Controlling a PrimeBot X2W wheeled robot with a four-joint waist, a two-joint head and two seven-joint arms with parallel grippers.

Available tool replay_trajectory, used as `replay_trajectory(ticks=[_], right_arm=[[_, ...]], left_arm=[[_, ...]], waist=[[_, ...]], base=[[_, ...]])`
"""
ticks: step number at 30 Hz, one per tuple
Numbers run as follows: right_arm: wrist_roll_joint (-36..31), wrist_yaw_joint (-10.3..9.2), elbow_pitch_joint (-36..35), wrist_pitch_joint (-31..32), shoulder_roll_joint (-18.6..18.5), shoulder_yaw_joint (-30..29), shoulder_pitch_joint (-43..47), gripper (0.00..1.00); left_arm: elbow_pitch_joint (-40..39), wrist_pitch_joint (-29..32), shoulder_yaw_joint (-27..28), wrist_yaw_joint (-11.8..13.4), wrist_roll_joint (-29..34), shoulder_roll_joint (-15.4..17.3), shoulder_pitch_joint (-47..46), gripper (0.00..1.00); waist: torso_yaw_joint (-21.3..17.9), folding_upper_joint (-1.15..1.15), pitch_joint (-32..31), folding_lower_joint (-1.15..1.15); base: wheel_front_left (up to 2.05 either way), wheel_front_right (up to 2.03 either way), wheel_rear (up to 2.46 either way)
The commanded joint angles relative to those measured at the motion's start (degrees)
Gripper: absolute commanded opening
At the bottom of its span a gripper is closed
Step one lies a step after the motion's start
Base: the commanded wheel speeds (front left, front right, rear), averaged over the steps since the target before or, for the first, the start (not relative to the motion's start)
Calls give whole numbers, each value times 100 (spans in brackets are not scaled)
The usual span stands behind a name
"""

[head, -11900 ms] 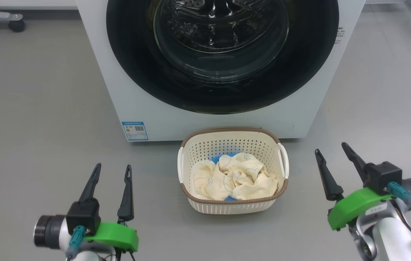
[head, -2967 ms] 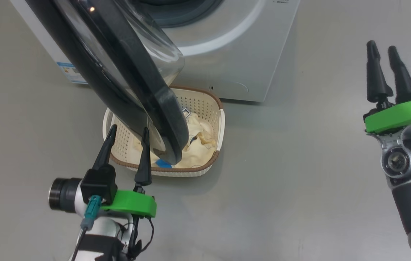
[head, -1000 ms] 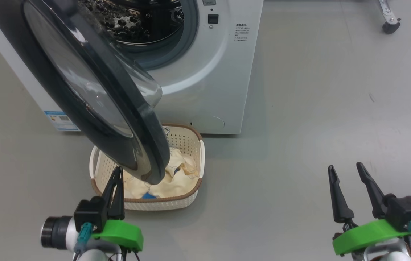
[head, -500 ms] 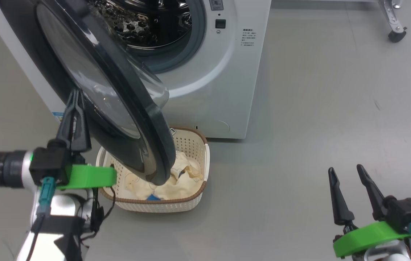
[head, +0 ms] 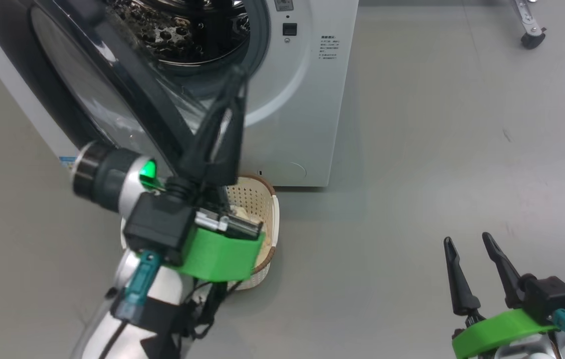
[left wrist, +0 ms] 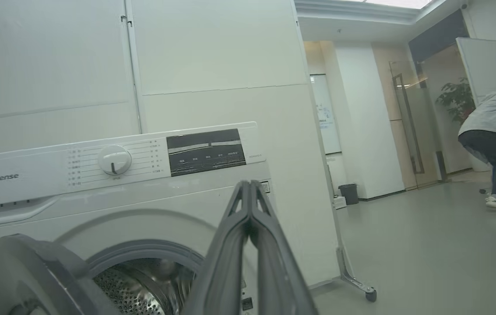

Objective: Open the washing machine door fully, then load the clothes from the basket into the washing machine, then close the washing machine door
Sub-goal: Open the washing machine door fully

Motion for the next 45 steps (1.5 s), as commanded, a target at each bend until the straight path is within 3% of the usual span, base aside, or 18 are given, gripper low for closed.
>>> replay_trajectory(ticks=[1, 7, 14, 23, 45], right_arm=[[28, -16, -154, -53, -38, 139, -235, 100], [31, -16, -128, -53, -38, 162, -300, 100], [67, -16, -128, -53, -38, 166, -340, 100], [84, -16, -75, -53, -38, 213, -391, 100], [36, -16, -30, -54, -38, 260, -395, 100]], left_arm=[[-92, 72, 16, -30, -89, 1, -177, 0], [813, 287, -487, 171, -683, -186, 44, 0], [1617, 321, -517, 516, -1141, -211, 140, 0], [2483, 105, -544, 674, -1532, -217, 170, 0], [3053, -427, -590, 844, -1790, -147, 197, 0]], waist=[[-49, 0, 29, 0], [-219, 0, 104, 0], [-243, 0, 185, 0], [-226, 0, 210, 0], [-113, 0, 210, 0]], base=[[0, 0, 0], [0, 0, 0], [0, 0, 0], [0, 0, 0], [0, 0, 0]])
